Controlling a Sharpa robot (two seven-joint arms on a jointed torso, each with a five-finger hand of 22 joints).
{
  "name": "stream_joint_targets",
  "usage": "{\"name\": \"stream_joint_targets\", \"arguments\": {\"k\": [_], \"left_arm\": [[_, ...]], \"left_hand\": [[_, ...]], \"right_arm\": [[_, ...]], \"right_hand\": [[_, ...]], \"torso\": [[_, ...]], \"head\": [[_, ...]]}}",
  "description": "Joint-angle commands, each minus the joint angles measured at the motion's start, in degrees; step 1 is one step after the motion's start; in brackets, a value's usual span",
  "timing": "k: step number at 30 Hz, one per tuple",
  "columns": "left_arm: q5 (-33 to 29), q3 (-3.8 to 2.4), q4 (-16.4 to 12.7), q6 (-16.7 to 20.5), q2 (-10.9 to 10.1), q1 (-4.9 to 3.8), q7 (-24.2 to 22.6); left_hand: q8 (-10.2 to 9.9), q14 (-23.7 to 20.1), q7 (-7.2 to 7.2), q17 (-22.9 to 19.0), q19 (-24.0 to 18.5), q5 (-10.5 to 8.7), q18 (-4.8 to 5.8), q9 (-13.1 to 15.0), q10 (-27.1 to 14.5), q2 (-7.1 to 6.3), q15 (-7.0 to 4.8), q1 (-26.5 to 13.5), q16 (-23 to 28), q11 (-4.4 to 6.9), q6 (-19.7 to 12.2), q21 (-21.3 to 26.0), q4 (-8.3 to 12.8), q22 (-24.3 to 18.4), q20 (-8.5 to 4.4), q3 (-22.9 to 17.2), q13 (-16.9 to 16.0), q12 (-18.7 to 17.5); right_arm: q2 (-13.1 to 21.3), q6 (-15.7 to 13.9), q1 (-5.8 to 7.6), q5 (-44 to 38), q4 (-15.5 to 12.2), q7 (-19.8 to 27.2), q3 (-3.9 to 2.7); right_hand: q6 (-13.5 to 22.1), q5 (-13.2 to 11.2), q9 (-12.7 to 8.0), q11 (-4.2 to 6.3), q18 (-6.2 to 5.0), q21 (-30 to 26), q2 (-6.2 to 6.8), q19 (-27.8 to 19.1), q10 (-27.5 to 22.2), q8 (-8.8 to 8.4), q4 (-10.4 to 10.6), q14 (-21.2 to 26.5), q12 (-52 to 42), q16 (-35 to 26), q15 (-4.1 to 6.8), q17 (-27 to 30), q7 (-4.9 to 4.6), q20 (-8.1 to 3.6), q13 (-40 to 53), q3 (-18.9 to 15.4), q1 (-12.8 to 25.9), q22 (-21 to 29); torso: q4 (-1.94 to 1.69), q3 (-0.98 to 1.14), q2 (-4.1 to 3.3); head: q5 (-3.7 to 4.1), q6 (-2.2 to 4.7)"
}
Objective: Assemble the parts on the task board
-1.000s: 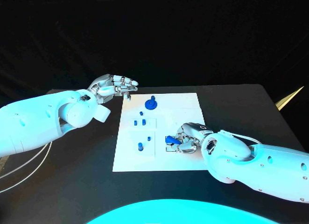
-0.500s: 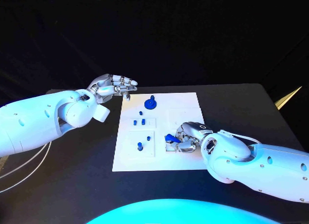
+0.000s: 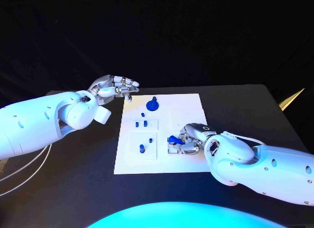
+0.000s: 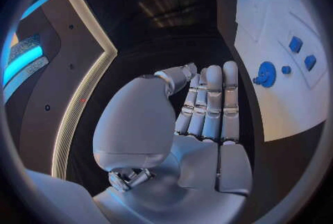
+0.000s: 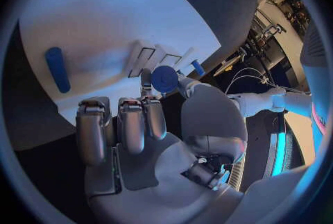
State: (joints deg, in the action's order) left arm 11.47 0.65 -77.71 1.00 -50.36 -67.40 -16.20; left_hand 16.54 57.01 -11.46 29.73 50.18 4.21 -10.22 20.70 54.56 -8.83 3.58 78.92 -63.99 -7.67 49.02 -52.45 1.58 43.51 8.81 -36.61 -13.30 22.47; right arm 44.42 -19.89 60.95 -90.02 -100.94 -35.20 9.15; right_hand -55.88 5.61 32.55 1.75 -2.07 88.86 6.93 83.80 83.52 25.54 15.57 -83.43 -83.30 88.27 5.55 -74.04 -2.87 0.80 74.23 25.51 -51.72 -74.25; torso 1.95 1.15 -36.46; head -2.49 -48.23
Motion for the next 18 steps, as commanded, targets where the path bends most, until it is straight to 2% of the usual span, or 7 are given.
{"name": "stream_joint_targets", "arguments": {"k": [1, 9, 14, 18], "left_arm": [[0.0, -0.03, -0.06, -0.16, 0.04, -0.03, 0.01], [0.0, -0.03, -0.06, -0.16, 0.04, -0.03, 0.06], [0.0, -0.03, -0.07, -0.15, 0.02, -0.03, 0.07], [0.0, -0.03, -0.07, -0.15, 0.01, -0.03, 0.09]], "left_hand": [[1.04, -0.15, -0.17, -0.57, 0.69, 0.82, -0.37, -0.75, -0.7, 0.12, -0.09, -0.74, 0.43, -0.12, -0.72, 1.22, -0.33, -0.75, -0.04, 0.46, -0.53, 0.73], [1.04, -0.15, -0.17, -0.57, 0.69, 0.82, -0.37, -0.75, -0.7, 0.12, -0.09, -0.74, 0.43, -0.12, -0.72, 1.22, -0.33, -0.75, -0.04, 0.46, -0.53, 0.73], [1.04, -0.15, -0.17, -0.57, 0.69, 0.82, -0.37, -0.75, -0.7, 0.12, -0.09, -0.74, 0.43, -0.12, -0.72, 1.22, -0.33, -0.75, -0.04, 0.46, -0.53, 0.73], [1.09, -0.16, -0.18, -0.58, 0.7, 0.84, -0.36, -0.76, -0.74, 0.18, -0.07, -0.84, 0.45, -0.14, -0.76, 1.26, -0.42, -0.77, -0.03, 0.45, -0.52, 0.74]], "right_arm": [[0.06, -0.5, -0.11, -0.39, 0.16, -0.4, 0.09], [-0.14, -1.18, -0.11, -0.77, 0.33, -0.74, 0.08], [-0.27, -0.44, -0.11, -0.77, 0.5, -0.9, 0.08], [-0.47, 0.37, -0.11, -0.64, 0.62, -0.97, 0.08]], "right_hand": [[-5.0, 0.59, 1.05, 0.8, 2.07, 1.14, -2.3, 6.2, 4.37, 4.98, -0.92, -6.19, -1.0, 0.88, 0.44, -14.13, 1.5, -0.51, 12.17, 8.37, 1.15, -15.75], [-4.96, -0.12, 0.86, 0.76, 2.07, 1.14, -2.13, 6.2, 4.37, 5.17, -0.94, -6.2, -0.94, 0.9, 0.39, -14.19, 1.44, -0.48, 12.19, 9.27, 2.31, -15.75], [-4.9, -2.1, 0.52, 0.72, 2.07, 1.14, -0.2, 6.2, 4.4, 5.6, -0.34, -6.2, -0.89, 0.9, 0.33, -14.2, 1.4, -0.42, 12.27, 9.42, 5.32, -15.75], [-4.83, -2.46, 0.39, 0.71, 2.07, 1.14, 0.95, 6.2, 4.36, 5.78, -0.2, -6.2, -0.76, 0.9, 0.32, -14.2, 1.39, -0.4, 12.23, 9.11, 6.31, -15.75]], "torso": [[-0.02, -0.02, 0.0], [-0.09, -0.08, 0.0], [-0.03, -0.06, 0.01], [-0.01, -0.07, 0.0]], "head": [[0.06, 0.09], [0.13, 0.2], [0.11, 0.17], [0.1, 0.15]]}}
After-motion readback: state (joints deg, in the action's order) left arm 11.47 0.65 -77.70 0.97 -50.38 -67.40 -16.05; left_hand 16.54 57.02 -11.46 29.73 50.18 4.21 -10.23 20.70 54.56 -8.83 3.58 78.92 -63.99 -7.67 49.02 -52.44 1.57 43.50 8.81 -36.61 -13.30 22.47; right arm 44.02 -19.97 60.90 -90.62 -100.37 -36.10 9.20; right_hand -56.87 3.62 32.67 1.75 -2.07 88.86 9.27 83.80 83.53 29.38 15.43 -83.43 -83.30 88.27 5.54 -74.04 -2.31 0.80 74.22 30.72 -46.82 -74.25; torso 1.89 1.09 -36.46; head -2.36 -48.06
